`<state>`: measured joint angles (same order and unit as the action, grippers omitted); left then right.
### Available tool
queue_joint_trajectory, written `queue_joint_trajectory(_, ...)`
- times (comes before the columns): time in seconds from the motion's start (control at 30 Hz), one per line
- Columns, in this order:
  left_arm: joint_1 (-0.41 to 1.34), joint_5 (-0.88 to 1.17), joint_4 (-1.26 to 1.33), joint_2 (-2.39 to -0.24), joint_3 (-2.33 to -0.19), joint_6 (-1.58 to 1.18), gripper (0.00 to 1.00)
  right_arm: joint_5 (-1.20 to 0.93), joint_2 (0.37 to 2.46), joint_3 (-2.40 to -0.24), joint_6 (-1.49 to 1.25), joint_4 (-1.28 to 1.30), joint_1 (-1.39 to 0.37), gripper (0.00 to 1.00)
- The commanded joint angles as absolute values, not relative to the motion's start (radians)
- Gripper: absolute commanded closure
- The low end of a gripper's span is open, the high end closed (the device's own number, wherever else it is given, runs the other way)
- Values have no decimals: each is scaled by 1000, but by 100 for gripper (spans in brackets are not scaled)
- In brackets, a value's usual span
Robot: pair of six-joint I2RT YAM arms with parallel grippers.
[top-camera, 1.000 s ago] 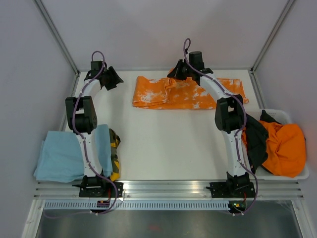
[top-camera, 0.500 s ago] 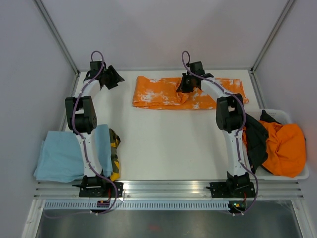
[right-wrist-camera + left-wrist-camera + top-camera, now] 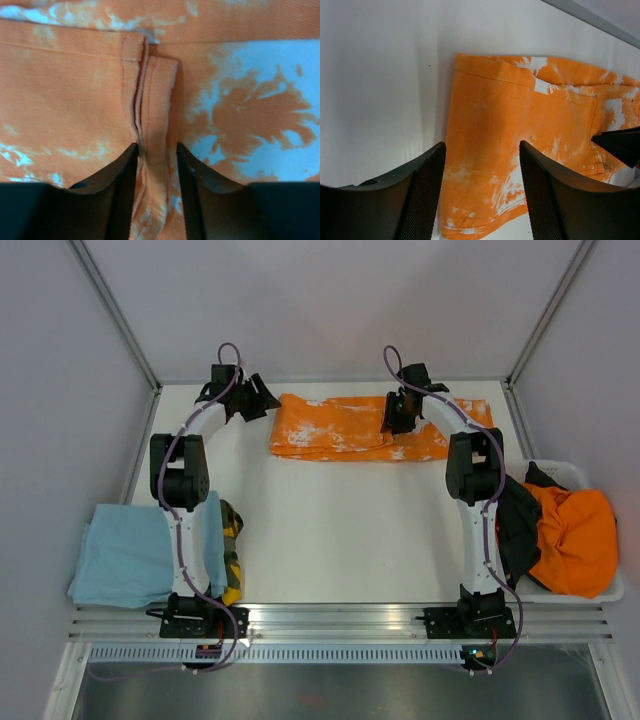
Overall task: Fold and stack the trousers
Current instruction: Fold the trousers
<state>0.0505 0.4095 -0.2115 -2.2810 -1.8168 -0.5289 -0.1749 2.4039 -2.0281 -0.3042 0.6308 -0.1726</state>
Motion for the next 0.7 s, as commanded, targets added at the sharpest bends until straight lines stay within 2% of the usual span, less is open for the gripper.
queue_joint_trajectory(0.0,55,376,-222,-2301,-1855,-486,33,-94,2352,-2082,-226,732,-170,53)
queue_joint_trajectory(0.17,78,379,-238,-2325,-1859,-437,32,-123,2312,-2092,-229,726,-169,44)
queue_joint_trajectory(0.33,110,278,-290,-2347,-1861,-405,32,-156,2295,-2138,-256,718,-169,43)
queue_joint_trajectory(0.43,112,226,-299,-2358,-1855,-411,33,-201,2276,-2138,-284,710,-169,46)
queue_joint_trajectory(0.53,112,273,-270,-2378,-1859,-431,36,-307,2240,-2062,-333,617,-181,50)
queue_joint_trajectory(0.67,121,343,-235,-2395,-1868,-454,43,-304,2229,-1979,-354,578,-204,56)
